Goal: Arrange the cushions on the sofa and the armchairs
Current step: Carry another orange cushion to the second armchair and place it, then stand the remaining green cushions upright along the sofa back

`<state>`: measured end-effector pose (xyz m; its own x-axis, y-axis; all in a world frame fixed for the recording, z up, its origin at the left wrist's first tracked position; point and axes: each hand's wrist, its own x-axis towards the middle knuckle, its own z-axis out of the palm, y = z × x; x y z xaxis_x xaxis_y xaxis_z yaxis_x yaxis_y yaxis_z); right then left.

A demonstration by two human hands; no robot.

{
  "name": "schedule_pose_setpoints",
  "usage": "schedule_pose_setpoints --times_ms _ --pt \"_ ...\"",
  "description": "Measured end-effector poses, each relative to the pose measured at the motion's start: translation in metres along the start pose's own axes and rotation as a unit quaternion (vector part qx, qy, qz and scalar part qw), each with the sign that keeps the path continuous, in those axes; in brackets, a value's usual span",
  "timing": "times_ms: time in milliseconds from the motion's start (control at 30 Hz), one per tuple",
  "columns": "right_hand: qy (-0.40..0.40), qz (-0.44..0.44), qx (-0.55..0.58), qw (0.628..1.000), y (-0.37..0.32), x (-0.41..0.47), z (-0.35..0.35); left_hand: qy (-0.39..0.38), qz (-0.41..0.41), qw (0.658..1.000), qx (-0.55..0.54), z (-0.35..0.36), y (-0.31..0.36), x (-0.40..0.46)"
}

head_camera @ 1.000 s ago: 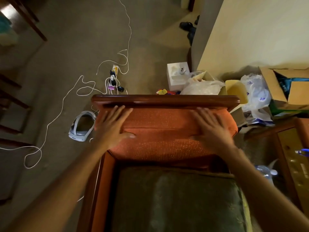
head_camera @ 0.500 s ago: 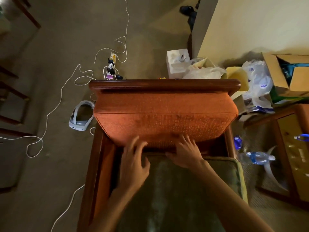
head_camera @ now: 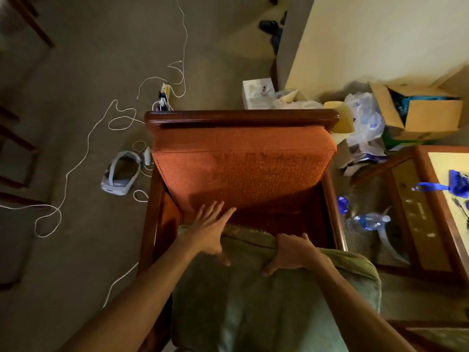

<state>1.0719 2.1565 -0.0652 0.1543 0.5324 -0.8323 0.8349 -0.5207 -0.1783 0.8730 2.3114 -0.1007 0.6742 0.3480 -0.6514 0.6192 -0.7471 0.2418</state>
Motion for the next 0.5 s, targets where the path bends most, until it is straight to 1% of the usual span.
schedule_pose_setpoints --times_ms 67,100,133,233,300,400,500 --pt "0.053 -0.027 0.0 0.998 -0.002 -0.035 0.016 -0.059 0.033 0.998 0.014 -0.004 0.011 -0.008" --pt "0.074 -0.038 0.0 0.996 -0.003 -0.051 0.023 -0.08 0.05 0.996 0.003 -0.003 0.017 -0.015" --pt "0.096 -0.046 0.001 0.994 -0.005 -0.066 0.031 -0.082 0.07 0.994 0.001 -0.002 0.022 -0.023" --pt "0.153 -0.04 0.006 0.987 -0.01 -0.108 0.052 -0.027 0.123 0.992 0.029 -0.003 0.038 -0.056" --pt "0.177 -0.027 0.01 0.984 -0.016 -0.141 0.068 -0.006 0.147 0.988 0.049 -0.006 0.052 -0.087" --pt "0.205 -0.011 -0.01 0.979 -0.024 -0.189 0.094 0.021 0.179 0.978 0.103 -0.002 0.077 -0.133" --pt "0.249 0.008 0.003 0.969 -0.026 -0.233 0.119 0.07 0.213 0.964 0.142 -0.002 0.097 -0.173"
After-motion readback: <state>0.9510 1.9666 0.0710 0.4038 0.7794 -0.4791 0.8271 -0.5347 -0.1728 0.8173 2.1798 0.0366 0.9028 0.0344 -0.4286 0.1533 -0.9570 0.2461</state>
